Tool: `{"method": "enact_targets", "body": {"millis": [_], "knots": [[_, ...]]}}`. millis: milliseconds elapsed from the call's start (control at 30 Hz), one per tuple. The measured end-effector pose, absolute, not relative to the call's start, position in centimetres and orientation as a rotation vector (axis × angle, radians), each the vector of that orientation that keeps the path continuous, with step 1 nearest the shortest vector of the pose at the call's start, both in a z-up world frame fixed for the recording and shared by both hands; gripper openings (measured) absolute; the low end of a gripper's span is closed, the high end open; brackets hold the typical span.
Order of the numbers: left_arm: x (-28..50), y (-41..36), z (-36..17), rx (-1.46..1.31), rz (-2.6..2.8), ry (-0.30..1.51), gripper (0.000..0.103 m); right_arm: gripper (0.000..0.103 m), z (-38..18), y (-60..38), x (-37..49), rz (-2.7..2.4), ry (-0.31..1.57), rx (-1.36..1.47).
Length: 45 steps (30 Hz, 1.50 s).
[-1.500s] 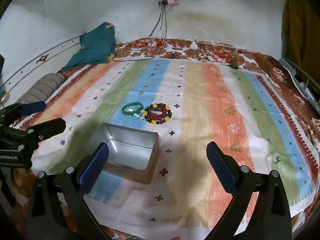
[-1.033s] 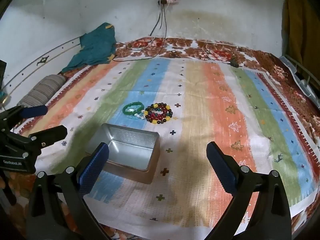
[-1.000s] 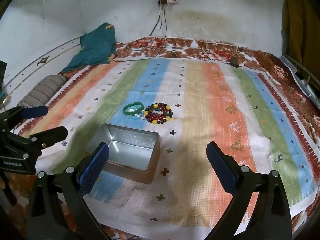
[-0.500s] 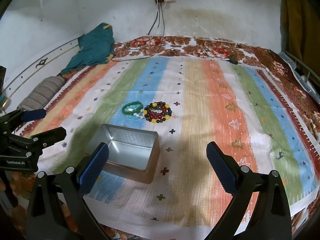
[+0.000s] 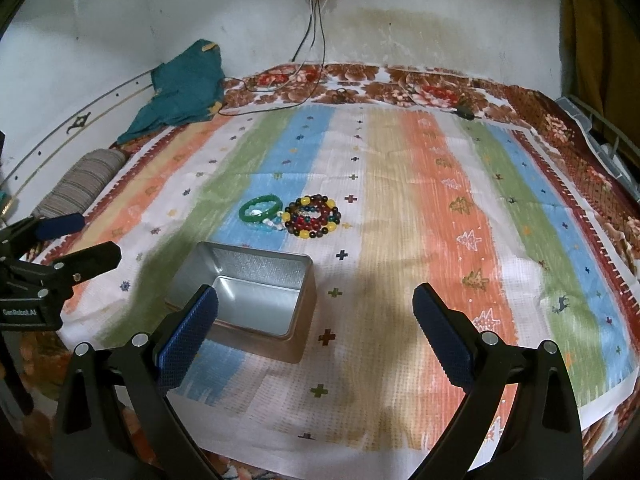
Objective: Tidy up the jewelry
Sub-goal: 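Move both tools forward past the silver tin toward the jewelry pile, then lower both tools over the green bangle and the beaded bracelets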
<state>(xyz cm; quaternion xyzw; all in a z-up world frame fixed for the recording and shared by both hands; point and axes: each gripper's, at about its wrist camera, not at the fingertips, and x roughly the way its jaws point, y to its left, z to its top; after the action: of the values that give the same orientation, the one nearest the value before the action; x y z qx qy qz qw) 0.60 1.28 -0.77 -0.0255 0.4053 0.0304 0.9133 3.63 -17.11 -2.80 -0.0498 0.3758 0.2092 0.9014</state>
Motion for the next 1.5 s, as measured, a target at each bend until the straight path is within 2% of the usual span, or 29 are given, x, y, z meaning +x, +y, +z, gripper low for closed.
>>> {"method": "enact_targets", "body": {"millis": [767,1067,1500], "knots": [[2.4,2.3,-1.5,-0.076,0.155,0.901,0.097,0.099,-2.9,-16.4,6.1,0.389,0.8,-0.112],[4.4,2.6,-1.2,0.0,0.167,0.901,0.097,0.099,-3.4,-15.8,7.8,0.377,0.818,-0.138],[8.7,5.2,-2.5,-0.045,0.212,0.959,0.097,0.099,-4.4,-14.9,11.7,0.352,0.845,-0.155]]}}
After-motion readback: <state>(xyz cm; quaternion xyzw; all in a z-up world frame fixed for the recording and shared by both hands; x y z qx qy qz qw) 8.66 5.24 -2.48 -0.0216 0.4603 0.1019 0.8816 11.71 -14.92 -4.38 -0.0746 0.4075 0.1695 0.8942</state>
